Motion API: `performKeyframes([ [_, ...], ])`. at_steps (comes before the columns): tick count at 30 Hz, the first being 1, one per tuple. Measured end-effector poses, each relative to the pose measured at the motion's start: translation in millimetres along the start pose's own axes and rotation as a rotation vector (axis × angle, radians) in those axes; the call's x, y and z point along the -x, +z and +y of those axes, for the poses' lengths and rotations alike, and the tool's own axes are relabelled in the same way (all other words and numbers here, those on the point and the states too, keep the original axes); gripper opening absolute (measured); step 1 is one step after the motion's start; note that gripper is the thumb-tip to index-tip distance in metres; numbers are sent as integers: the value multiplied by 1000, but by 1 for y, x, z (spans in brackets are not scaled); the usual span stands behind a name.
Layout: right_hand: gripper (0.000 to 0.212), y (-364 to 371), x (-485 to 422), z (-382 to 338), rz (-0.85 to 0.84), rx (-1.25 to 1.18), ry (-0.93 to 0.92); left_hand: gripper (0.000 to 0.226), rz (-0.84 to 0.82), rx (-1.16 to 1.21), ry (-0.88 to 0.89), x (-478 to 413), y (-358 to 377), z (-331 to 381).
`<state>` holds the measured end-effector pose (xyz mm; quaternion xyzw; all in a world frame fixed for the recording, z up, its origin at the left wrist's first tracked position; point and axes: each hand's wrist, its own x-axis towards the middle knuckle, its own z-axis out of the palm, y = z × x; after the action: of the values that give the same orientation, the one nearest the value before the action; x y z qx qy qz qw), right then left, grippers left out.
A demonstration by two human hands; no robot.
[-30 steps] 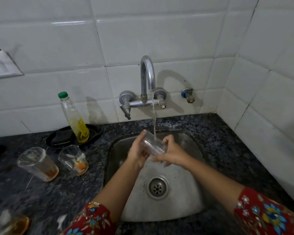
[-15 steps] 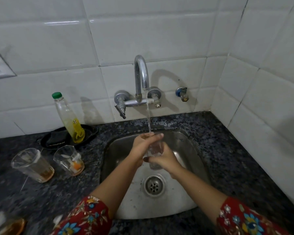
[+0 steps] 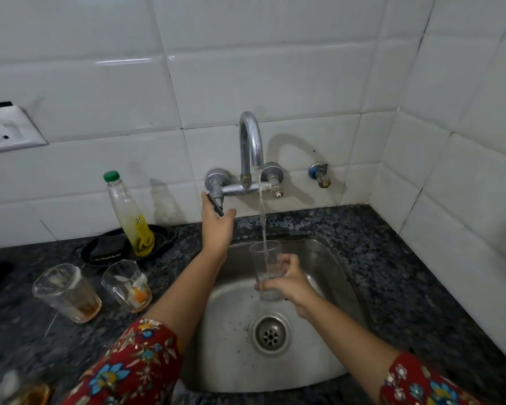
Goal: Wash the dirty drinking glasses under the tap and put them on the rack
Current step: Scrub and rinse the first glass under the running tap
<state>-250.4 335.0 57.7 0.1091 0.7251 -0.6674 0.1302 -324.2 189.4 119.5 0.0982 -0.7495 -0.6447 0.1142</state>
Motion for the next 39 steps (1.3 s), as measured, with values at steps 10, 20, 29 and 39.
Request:
performKeyframes([
  [10,52,3,5,6,-154,-164,73,67,-184,-206,122,7,-19,-8],
  [20,57,-43,18,0,10,203,-49,45,-141,-149,-52,72,-19,-75],
  [29,80,-43,27,-32,136,570,-406,40,-166,-270,-52,91,-11,-89],
  [39,70,-44,32,-16,97,542,-510,25,-181,-329,-108,114,-6,-86],
])
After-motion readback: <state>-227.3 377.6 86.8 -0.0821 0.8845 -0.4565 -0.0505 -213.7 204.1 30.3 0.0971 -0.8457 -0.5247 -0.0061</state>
